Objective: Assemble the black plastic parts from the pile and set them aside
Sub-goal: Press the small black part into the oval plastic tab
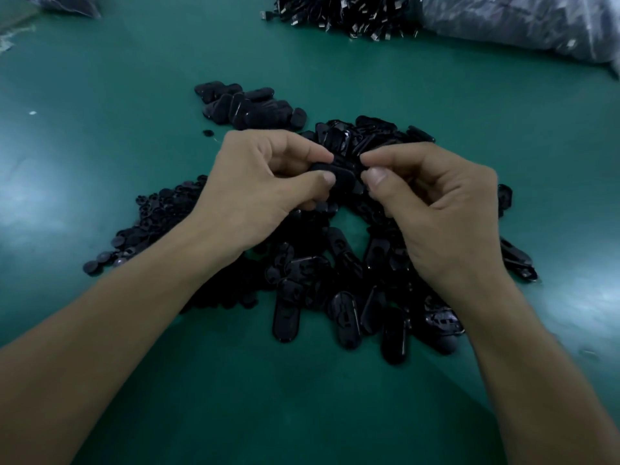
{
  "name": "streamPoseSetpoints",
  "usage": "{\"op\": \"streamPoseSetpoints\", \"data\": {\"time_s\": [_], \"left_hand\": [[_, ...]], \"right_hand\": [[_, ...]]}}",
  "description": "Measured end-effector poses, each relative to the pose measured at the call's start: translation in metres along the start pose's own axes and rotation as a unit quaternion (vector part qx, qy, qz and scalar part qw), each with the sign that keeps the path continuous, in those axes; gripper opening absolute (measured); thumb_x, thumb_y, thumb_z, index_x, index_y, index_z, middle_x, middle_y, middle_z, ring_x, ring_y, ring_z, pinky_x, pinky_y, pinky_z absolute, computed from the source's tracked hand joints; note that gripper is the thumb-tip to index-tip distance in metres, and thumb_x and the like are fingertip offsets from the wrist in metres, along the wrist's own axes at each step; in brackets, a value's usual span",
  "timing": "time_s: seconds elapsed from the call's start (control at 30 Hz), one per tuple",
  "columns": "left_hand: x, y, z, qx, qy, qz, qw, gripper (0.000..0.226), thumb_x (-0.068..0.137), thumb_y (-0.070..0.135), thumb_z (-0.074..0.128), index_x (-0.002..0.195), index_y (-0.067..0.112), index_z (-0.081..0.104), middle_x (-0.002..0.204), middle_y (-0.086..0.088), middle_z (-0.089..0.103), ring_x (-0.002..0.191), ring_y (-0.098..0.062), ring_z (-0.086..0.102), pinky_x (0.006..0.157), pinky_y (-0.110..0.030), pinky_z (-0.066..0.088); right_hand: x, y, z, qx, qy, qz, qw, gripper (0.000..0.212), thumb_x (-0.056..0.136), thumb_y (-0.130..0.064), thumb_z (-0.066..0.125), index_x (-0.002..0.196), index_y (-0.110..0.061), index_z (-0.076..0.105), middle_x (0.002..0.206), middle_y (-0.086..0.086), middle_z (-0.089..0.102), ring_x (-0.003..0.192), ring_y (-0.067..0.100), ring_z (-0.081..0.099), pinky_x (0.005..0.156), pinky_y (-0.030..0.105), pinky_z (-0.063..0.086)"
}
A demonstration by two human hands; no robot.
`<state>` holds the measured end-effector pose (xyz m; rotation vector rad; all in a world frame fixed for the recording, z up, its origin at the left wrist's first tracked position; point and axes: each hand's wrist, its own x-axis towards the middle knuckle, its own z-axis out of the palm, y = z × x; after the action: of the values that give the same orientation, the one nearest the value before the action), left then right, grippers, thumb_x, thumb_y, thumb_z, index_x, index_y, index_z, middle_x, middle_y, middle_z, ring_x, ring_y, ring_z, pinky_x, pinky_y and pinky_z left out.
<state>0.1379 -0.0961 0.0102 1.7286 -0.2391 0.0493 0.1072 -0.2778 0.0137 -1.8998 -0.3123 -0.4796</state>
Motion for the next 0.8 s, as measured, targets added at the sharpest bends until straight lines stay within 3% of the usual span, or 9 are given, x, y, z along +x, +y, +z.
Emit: {"op": "streamPoseSetpoints", "data": {"time_s": [0.3,0.67,0.8], "left_hand": [[-0.0006,0.0038,-0.0006,-0.07,-0.024,-0.012,0.997,0.023,0.082,-0.005,0.075,0.095,0.014,0.074,0.074,-0.004,0.076,0.069,-0.015,0.074,0.066,-0.021,0.058],[-0.0035,0.0058,0.0024,-0.099,-0.034,-0.008,0.995,0.022,0.08,-0.006,0.076,0.088,0.014,0.076,0.072,-0.006,0.076,0.07,-0.019,0.074,0.068,-0.026,0.061],[-0.0034,0.0062,0.0029,-0.118,-0.036,-0.024,0.992,0.02,0.08,-0.005,0.076,0.089,0.013,0.076,0.074,-0.006,0.076,0.07,-0.018,0.075,0.067,-0.025,0.06]], "right_hand": [[0.004,0.003,-0.0036,0.077,-0.017,0.061,0.995,0.023,0.085,-0.005,0.078,0.092,-0.027,0.072,0.078,-0.01,0.075,0.072,0.004,0.069,0.068,0.014,0.052],[0.0038,0.0013,0.0017,0.064,-0.017,0.056,0.996,0.022,0.082,-0.007,0.08,0.08,-0.028,0.074,0.071,-0.013,0.072,0.065,-0.001,0.062,0.064,0.013,0.049],[0.003,-0.0007,0.0026,0.024,-0.016,0.055,0.998,0.024,0.086,-0.009,0.077,0.084,-0.033,0.072,0.08,-0.011,0.074,0.072,0.001,0.065,0.069,0.015,0.052]]}}
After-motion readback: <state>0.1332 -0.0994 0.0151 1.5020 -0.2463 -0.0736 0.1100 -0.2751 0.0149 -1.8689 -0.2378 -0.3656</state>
